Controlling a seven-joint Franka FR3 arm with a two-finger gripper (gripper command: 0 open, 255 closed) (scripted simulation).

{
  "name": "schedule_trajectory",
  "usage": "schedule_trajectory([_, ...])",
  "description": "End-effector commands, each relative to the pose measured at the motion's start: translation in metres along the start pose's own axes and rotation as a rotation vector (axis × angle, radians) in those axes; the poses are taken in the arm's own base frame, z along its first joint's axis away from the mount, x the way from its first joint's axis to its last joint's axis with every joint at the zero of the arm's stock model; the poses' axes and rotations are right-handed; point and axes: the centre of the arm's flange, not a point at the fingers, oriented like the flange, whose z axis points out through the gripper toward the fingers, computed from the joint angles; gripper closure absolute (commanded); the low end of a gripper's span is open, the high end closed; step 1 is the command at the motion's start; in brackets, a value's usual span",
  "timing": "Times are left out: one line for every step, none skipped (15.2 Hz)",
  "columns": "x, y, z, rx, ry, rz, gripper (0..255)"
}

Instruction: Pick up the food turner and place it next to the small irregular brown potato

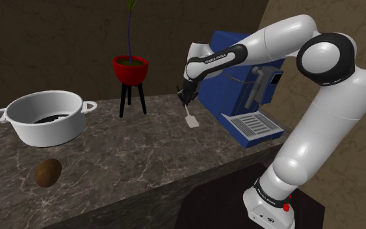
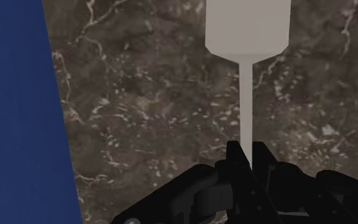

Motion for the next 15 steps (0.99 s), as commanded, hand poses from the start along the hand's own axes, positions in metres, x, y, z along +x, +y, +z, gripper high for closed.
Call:
schedule_trajectory([0.001, -0.001, -0.011, 0.000, 0.000, 0.000, 255])
schedule_trajectory([0.001, -0.001, -0.016, 0.000, 0.000, 0.000, 255])
schedule_trajectory([0.002, -0.001, -0.022, 0.000, 0.000, 0.000, 255])
schedule_trajectory([0.002, -0.001, -0.027, 0.000, 0.000, 0.000, 255])
schedule_trajectory([0.002, -0.001, -0.032, 0.000, 0.000, 0.000, 255])
schedule_trajectory([0.003, -0.001, -0.037, 0.000, 0.000, 0.000, 255])
schedule_trajectory([0.003, -0.001, -0.043, 0.000, 0.000, 0.000, 255])
schedule_trajectory([0.003, -0.001, -0.048, 0.000, 0.000, 0.000, 255])
schedule_trajectory([0.004, -0.001, -0.053, 0.000, 0.000, 0.000, 255])
schedule_trajectory([0.004, -0.001, -0.058, 0.000, 0.000, 0.000, 255])
schedule_trajectory([0.004, -0.001, -0.064, 0.000, 0.000, 0.000, 255])
schedule_trajectory([0.005, -0.001, -0.069, 0.000, 0.000, 0.000, 255])
schedule_trajectory([0.005, -0.001, -0.074, 0.000, 0.000, 0.000, 255])
schedule_trajectory([0.006, -0.001, -0.080, 0.000, 0.000, 0.000, 255])
schedule_trajectory([0.006, -0.001, -0.085, 0.000, 0.000, 0.000, 255])
